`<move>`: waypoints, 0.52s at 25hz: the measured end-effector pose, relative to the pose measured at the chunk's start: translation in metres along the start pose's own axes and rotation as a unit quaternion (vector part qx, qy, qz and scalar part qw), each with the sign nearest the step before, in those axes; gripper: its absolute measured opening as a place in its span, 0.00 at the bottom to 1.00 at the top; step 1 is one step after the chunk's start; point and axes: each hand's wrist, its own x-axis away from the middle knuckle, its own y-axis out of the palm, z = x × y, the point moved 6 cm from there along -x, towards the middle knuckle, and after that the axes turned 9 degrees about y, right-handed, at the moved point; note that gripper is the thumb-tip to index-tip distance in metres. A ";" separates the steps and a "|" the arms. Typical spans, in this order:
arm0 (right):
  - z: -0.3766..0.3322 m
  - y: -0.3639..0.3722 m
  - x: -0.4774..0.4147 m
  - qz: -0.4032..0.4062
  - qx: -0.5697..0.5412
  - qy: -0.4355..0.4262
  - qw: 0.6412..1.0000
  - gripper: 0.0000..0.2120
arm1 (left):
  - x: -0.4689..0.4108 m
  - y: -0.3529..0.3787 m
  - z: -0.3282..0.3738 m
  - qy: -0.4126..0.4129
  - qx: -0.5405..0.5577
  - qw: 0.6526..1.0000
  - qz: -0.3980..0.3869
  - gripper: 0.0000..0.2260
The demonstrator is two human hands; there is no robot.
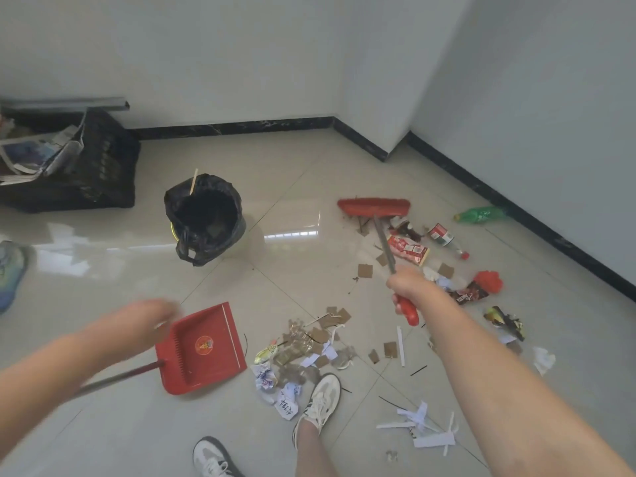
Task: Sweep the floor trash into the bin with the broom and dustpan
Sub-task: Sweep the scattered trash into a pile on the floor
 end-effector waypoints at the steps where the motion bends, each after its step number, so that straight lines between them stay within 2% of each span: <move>1: 0.011 0.010 0.009 -0.006 -0.001 0.005 1.000 0.30 | -0.013 -0.034 0.029 0.004 0.024 0.997 0.067 0.15; 2: 0.023 0.021 0.020 -0.010 -0.001 0.012 1.000 0.29 | -0.033 -0.063 0.077 0.000 0.039 0.995 0.090 0.14; 4: 0.052 0.052 0.048 -0.022 -0.007 0.025 0.999 0.28 | -0.061 -0.091 0.153 0.079 0.093 0.984 0.129 0.14; 7: 0.102 0.110 0.103 -0.042 -0.010 0.034 0.998 0.27 | -0.049 -0.102 0.199 0.133 0.099 0.977 0.136 0.11; 10: 0.145 0.165 0.161 -0.056 -0.009 0.047 0.997 0.32 | -0.002 -0.083 0.164 0.147 0.068 0.979 0.120 0.11; 11: 0.154 0.180 0.178 -0.056 -0.011 0.050 0.997 0.30 | 0.015 -0.076 0.135 0.134 0.063 0.983 0.110 0.11; 13: 0.162 0.202 0.211 -0.030 -0.030 0.050 0.998 0.17 | 0.060 -0.059 0.063 0.109 0.055 0.988 0.098 0.09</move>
